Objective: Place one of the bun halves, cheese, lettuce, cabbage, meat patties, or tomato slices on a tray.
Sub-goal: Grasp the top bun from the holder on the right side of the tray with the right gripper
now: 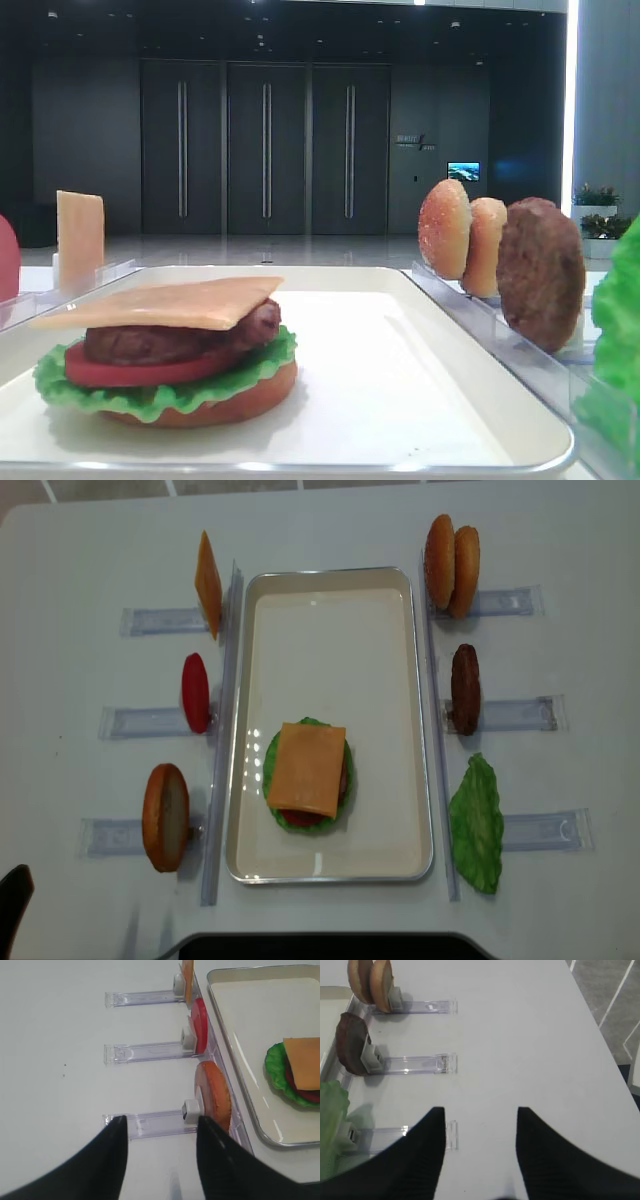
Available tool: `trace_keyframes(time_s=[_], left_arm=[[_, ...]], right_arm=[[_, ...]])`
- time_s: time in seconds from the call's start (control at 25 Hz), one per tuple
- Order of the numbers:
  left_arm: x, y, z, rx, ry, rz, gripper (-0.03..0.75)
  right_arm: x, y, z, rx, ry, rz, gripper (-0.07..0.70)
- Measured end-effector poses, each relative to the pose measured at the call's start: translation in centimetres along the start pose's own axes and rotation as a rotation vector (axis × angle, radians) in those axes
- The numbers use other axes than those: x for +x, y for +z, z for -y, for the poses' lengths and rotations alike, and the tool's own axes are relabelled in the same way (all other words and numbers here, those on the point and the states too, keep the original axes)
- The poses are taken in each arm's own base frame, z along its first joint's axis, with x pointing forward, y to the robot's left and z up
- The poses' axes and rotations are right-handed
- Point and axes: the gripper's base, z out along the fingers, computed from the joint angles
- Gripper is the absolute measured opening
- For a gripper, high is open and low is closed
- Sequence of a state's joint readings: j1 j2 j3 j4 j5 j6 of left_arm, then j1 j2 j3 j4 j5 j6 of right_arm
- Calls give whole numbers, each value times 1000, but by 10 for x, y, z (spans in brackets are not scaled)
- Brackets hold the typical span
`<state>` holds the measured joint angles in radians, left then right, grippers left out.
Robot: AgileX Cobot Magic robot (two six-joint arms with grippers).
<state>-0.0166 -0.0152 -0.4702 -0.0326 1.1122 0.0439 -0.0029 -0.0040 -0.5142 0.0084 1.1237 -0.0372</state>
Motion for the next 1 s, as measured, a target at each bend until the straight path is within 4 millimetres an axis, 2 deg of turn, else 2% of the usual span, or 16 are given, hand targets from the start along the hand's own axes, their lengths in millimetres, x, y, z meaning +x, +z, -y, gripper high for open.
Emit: trace_keyframes(time_s=[0.16, 0.28, 0.44, 0.52, 0.6, 0.8, 1.0], left_arm=[[0, 0, 0, 0, 0, 0, 345], [0, 0, 0, 0, 0, 0, 345], [0, 0, 0, 0, 0, 0, 345], [0, 0, 0, 0, 0, 0, 345], [0, 0, 0, 0, 0, 0, 345], [0, 0, 0, 0, 0, 0, 345], [0, 0, 0, 0, 0, 0, 345]], right_arm=[[-31, 10, 0, -14, 8, -59, 319], [-66, 32, 1, -16, 11, -131, 319], [-119, 78, 3, -20, 15, -251, 319], [-142, 116, 4, -24, 17, -347, 319], [-163, 143, 5, -27, 21, -386, 319], [-200, 205, 4, -55, 33, -466, 319], [-222, 244, 4, -73, 16, -520, 319]])
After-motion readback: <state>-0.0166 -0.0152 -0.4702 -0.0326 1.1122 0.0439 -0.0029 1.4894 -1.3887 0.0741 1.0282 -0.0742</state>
